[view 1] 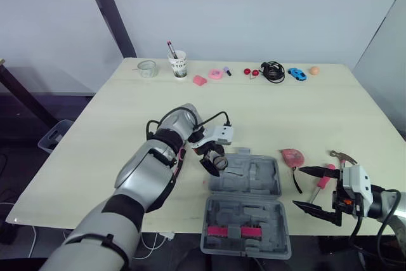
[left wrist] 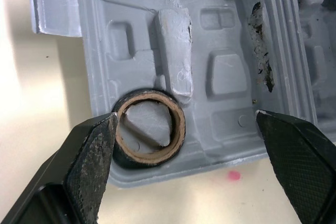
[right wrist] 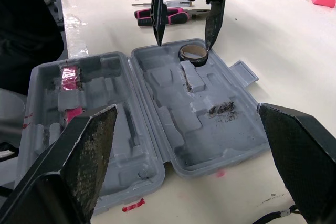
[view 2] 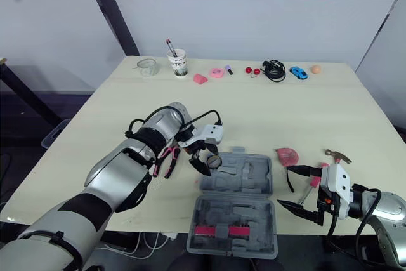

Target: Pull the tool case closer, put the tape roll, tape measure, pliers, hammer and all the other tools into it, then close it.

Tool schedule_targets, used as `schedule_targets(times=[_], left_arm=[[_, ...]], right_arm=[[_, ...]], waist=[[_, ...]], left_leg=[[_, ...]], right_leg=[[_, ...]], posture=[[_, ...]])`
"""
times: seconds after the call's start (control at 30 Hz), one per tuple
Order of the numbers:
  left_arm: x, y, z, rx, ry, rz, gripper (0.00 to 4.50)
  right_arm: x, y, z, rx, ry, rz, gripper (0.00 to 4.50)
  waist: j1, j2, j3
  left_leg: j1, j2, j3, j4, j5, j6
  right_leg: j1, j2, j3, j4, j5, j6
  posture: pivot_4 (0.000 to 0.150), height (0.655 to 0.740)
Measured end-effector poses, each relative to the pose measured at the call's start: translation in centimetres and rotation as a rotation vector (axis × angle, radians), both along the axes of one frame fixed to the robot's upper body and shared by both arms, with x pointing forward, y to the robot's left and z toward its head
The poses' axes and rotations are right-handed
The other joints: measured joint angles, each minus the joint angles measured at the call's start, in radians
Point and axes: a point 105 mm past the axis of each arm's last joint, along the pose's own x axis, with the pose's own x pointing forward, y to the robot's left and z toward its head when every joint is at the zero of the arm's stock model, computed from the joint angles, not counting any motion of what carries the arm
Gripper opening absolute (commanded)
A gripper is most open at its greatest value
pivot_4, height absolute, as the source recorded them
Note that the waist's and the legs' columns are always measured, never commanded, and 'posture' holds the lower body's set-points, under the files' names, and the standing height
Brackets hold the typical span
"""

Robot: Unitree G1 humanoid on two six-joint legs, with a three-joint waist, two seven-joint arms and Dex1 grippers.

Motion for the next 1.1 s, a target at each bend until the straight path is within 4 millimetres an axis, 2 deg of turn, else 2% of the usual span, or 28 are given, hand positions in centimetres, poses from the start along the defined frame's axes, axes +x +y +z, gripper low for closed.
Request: schedule_targets(times=[0.17,0.3,0.47,0.63,0.67,0.73,0.87,0.97,1.03,1.1], left_arm=[[0.3,0.1,1.1,-0.021,-0.037,-0.011,4.45],[0.2,0.6,2.4,-0.12,-0.045,0.017,4.45],[-0.8,0.9,2.2,-0.32,0.001,0.05,4.45],[-1.0,1.9,2.1,-0.399,0.019,0.102,4.45],[-1.2,2.7,2.2,-0.495,0.032,0.151,4.07],[-1.3,2.9,2.1,-0.524,0.033,0.16,3.81],[-1.4,3.2,1.9,-0.595,-0.015,0.158,2.08],[-1.4,2.9,2.0,-0.647,-0.055,0.145,2.08],[-1.5,2.9,1.7,-0.664,-0.061,0.144,1.6],[-1.5,3.2,1.2,-0.678,-0.051,0.172,0.87]], right_arm=[[-0.1,0.0,-0.1,0.002,0.005,-0.01,4.5],[-0.3,0.0,-0.3,0.004,0.014,-0.014,4.5],[-0.2,0.1,-0.1,0.022,0.008,-0.028,4.5],[0.1,0.1,0.1,0.043,0.007,-0.043,4.5],[0.3,0.2,0.4,0.066,0.001,-0.05,4.5],[0.4,0.2,0.5,0.07,-0.003,-0.052,4.5],[0.7,0.2,0.6,0.081,-0.015,-0.064,4.5],[0.9,0.3,0.6,0.089,-0.023,-0.072,4.5],[0.9,0.3,0.6,0.086,-0.027,-0.074,4.5],[0.9,0.2,0.5,0.078,-0.032,-0.076,4.5]], waist=[[0.0,0.0,0.0],[-0.004,0.0,0.0],[-0.006,0.0,0.0],[-0.006,0.0,0.0],[-0.005,0.0,0.0],[-0.004,0.0,0.0],[0.0,0.0,0.0],[0.002,0.0,0.0],[0.001,0.0,0.0],[0.0,0.0,0.0]], left_leg=[[0.0,0.0,-0.001,0.0,0.0,0.0],[0.001,0.001,-0.003,0.0,0.0,0.0],[0.001,0.001,-0.003,0.0,0.0,0.0],[0.001,0.001,-0.003,0.0,0.0,0.0],[0.001,0.001,-0.003,0.0,0.0,0.0],[0.001,0.001,-0.003,0.0,0.0,0.0],[0.001,0.001,-0.003,0.0,0.0,0.0],[0.001,0.0,-0.002,0.0,0.0,0.0],[0.001,0.0,-0.001,0.0,0.0,0.0],[0.001,0.0,-0.001,0.0,0.0,0.0]], right_leg=[[0.0,0.0,0.0,0.0,0.0,0.0],[0.0,0.0,0.001,0.001,0.0,0.0],[0.0,0.0,0.001,0.001,0.0,0.0],[0.0,0.0,0.001,0.001,0.0,0.0],[0.0,0.0,0.001,0.001,0.0,0.0],[0.0,0.0,0.001,0.001,0.0,0.0],[0.0,0.0,0.001,0.001,0.0,0.0],[0.0,0.0,0.001,0.001,0.0,0.0],[0.0,0.0,0.001,0.001,0.0,0.0],[0.0,0.0,0.0,0.001,0.0,0.0]], posture=[[0.15,0.74],[0.15,0.74],[0.15,0.74],[0.15,0.74],[0.15,0.74],[0.15,0.74],[0.15,0.74],[0.15,0.74],[0.15,0.74],[0.15,0.74]])
